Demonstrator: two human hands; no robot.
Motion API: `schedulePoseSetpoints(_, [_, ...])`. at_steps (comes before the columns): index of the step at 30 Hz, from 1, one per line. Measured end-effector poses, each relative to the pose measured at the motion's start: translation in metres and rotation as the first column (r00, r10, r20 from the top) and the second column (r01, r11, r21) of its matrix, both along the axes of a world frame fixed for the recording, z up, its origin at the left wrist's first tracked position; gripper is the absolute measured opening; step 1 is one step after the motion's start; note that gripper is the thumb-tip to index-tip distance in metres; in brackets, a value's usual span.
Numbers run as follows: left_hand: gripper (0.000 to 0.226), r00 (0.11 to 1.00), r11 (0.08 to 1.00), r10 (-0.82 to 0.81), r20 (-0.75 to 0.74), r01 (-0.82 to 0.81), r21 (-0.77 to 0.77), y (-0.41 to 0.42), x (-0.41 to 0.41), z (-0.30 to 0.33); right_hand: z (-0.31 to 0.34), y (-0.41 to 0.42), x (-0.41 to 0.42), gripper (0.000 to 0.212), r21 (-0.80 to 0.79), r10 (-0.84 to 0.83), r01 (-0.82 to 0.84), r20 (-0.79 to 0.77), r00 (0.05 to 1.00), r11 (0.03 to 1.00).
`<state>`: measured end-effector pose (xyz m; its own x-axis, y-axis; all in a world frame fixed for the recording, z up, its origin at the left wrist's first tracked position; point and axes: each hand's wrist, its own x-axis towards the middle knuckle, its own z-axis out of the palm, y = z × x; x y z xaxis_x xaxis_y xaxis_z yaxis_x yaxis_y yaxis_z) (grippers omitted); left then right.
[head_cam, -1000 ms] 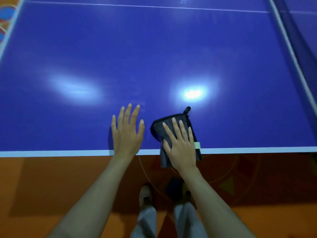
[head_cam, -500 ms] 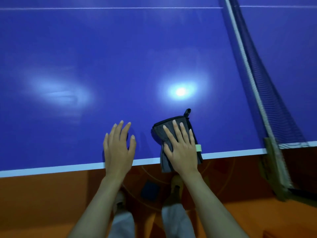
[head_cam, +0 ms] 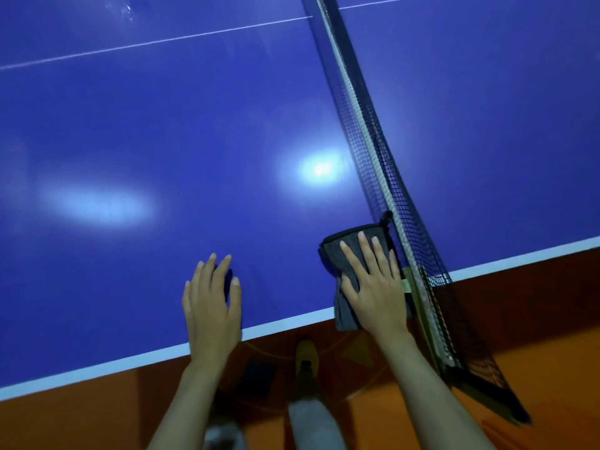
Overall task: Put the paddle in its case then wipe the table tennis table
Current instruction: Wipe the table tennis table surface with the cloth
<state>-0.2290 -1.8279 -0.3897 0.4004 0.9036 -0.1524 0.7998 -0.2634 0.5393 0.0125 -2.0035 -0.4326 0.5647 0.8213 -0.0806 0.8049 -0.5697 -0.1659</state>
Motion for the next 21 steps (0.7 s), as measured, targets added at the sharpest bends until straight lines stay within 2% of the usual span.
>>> schedulePoseSetpoints(4, [0.043, 0.999, 0.999, -0.041, -0.010, 0.041, 0.009, -0.003, 0.018, 0.005, -0.001, 0.003, 0.005, 0.067, 0.002, -0.038, 0.038, -0.004, 0.999, 0.999])
schedulePoseSetpoints(8, [0.046, 0.987, 0.986, -0.155, -0.028, 0.157, 0.059, 0.006, 0.026, 0.008, -0.002, 0.031, 0.022, 0.066, 0.022, -0.084, 0.084, 0.015, 0.996, 0.996])
schedulePoseSetpoints(13, [0.043, 0.996, 1.000, -0.024, 0.088, 0.022, 0.017, 0.022, 0.014, 0.015, -0.001, 0.074, 0.054, 0.066, 0.069, -0.110, 0.108, 0.014, 0.994, 0.992])
schedulePoseSetpoints(21, [0.045, 0.993, 0.997, 0.080, 0.091, -0.080, -0.003, 0.066, -0.052, 0.003, -0.004, 0.101, 0.017, 0.065, 0.051, -0.169, 0.165, 0.102, 0.980, 0.985])
